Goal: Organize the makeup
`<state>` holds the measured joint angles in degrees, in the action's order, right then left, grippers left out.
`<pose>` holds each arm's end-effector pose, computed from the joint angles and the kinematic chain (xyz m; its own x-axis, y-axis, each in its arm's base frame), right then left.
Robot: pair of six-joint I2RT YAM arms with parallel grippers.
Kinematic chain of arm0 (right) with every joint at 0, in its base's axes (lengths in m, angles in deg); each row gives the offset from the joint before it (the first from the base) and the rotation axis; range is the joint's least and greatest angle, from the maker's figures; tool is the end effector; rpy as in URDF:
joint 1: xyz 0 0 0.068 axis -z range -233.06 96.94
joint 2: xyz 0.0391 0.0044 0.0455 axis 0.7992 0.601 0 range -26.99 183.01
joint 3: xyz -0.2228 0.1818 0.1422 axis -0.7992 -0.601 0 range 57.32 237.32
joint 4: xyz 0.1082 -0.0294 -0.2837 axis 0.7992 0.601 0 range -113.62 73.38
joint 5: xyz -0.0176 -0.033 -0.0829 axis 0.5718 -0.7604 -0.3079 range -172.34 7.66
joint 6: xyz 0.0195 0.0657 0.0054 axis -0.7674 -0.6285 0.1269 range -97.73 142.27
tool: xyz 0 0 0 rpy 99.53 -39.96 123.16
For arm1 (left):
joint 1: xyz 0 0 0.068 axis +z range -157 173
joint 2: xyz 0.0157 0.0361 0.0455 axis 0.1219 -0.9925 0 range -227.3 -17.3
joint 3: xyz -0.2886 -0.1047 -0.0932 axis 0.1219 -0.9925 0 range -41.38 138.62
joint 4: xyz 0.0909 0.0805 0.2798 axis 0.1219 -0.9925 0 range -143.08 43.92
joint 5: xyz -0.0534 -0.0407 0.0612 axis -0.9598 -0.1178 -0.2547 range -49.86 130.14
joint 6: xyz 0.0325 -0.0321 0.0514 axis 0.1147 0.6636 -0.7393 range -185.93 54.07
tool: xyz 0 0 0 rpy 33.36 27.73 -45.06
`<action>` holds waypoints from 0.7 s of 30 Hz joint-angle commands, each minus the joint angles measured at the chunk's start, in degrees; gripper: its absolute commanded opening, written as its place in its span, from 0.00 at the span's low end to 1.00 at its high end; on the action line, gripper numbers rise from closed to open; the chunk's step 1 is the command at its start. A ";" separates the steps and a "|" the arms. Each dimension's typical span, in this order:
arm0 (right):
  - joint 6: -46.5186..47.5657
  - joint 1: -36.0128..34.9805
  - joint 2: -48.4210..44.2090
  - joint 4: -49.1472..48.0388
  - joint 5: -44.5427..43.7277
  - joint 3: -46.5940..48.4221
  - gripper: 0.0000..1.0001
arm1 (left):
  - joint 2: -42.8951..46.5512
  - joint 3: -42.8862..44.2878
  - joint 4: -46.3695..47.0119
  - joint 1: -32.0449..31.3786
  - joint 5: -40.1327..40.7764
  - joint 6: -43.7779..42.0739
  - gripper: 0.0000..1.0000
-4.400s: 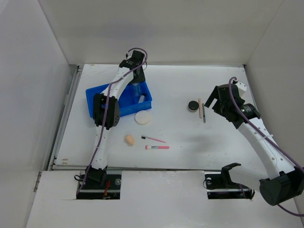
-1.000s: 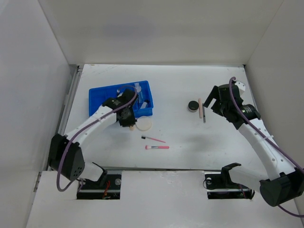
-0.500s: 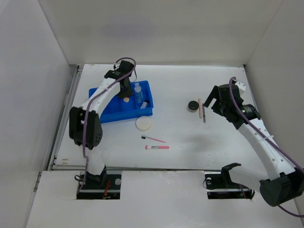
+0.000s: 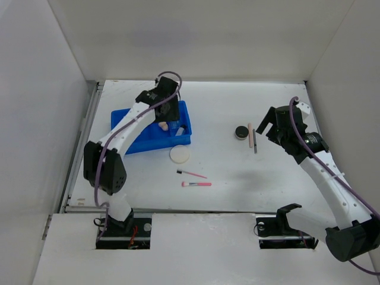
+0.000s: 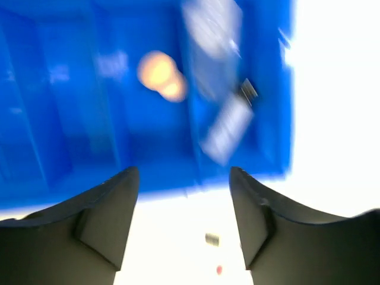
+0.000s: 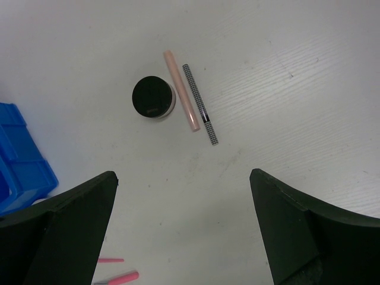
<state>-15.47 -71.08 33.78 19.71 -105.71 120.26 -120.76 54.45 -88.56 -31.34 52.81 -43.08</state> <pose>0.2443 0.0563 0.3757 -0.4949 0.4298 -0.7552 0.3831 0.8880 0.2543 0.4347 -0.1831 0.3407 -0.7506 -0.0764 -0.6563 -0.0192 0.9954 -0.0940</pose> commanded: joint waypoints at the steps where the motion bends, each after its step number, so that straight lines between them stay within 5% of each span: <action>1: 0.56 0.18 -0.31 -0.52 -0.71 0.17 0.99 | 8.18 -7.31 -0.32 -7.72 0.08 -2.55 0.58; 8: 0.56 0.18 0.31 -1.14 0.35 0.17 0.99 | 6.52 -17.78 2.30 -20.30 4.21 -0.35 0.61; 15: 0.56 0.18 -0.30 -1.14 0.35 -0.35 0.99 | 0.37 -20.43 9.34 -21.45 6.76 -2.37 0.64; 21: 0.56 0.18 -0.83 -0.62 -0.27 -0.36 0.99 | -6.75 -16.82 9.61 -21.45 6.76 -4.22 0.57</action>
<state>-15.47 -71.08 34.13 19.67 -105.67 120.15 -126.18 34.54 -80.12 -52.65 58.29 -45.68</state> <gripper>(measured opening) 0.994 0.581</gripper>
